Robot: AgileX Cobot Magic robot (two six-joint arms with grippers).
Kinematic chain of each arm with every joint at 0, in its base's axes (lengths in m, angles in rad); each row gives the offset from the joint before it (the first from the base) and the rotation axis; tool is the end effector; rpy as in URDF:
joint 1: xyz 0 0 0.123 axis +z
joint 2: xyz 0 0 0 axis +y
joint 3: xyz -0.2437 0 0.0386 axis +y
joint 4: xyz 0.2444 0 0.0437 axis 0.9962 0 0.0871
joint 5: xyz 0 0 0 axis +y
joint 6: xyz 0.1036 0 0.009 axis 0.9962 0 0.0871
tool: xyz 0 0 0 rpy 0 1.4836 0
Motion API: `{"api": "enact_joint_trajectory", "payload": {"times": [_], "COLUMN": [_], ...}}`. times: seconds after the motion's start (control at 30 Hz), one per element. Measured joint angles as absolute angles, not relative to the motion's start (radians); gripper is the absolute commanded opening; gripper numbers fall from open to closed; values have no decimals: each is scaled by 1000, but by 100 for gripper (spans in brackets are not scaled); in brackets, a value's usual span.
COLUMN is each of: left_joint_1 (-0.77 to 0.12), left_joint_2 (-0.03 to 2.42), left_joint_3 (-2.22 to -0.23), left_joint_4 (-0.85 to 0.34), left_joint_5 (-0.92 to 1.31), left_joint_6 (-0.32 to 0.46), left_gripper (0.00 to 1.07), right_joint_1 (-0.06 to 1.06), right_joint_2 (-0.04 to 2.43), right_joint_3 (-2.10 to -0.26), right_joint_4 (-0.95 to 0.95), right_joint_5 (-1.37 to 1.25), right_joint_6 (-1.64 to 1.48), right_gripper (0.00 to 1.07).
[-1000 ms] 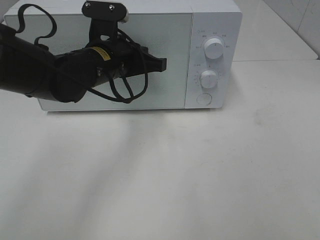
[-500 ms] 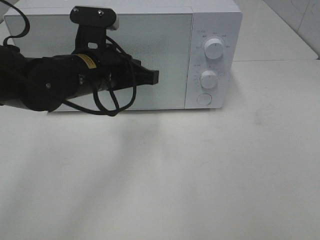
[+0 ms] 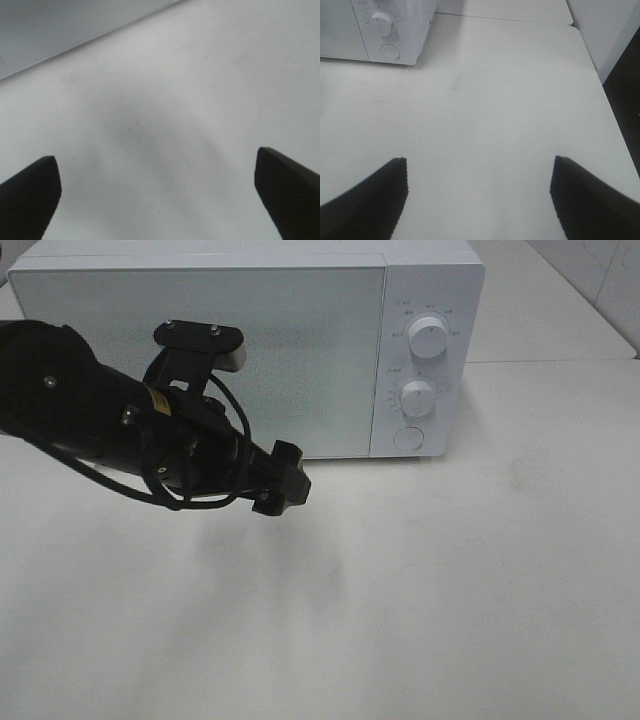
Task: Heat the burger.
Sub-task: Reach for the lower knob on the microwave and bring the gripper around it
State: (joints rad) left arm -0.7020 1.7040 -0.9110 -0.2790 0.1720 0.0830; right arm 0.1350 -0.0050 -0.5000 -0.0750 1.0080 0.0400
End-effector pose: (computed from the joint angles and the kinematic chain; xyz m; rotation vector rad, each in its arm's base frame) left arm 0.2565 -0.2234 0.1364 0.6497 2.4079 -0.4463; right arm 0.0443 -0.0006 0.2750 -0.0929 1.9823 0.0245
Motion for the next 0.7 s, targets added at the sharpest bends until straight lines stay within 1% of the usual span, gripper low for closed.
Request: {"api": "enact_joint_trajectory", "payload": {"times": [0.03,0.07,0.13,0.27,0.37,0.47,0.53,0.57,0.6,0.63,0.67,0.7], "left_joint_1": [-702,-702,-702,-702,-689,-678,-603,-603,-577,-524,-524,-492], "left_joint_2": [1678,1678,1637,1595,1516,1501,1444,1444,1429,1401,1401,1386], "left_joint_3": [-911,-911,-911,-911,-911,-911,-911,-911,-911,-911,-911,-911], "left_joint_4": [-279,-279,-260,-225,-182,-181,-181,-181,-181,-181,-181,-180], "left_joint_5": [240,240,339,428,567,592,680,680,706,760,760,787], "left_joint_6": [83,83,83,83,55,44,21,21,19,19,19,19], "left_gripper": [99,99,99,99,98,98,98,98,98,98,98,98], "right_joint_1": [135,135,135,135,135,135,135,135,135,135,135,135], "right_joint_2": [-5,-5,-5,-5,-5,-5,-5,-5,-5,-5,-5,-5], "right_joint_3": [-500,-500,-500,-500,-500,-500,-500,-500,-500,-500,-500,-500], "right_joint_4": [-75,-75,-75,-75,-75,-75,-75,-75,-75,-75,-75,-75], "right_joint_5": [1008,1008,1008,1008,1008,1008,1008,1008,1008,1008,1008,1008], "right_joint_6": [40,40,40,40,40,40,40,40,40,40,40,40], "right_gripper": [76,76,76,76,76,76,76,76,76,76,76,76]}}
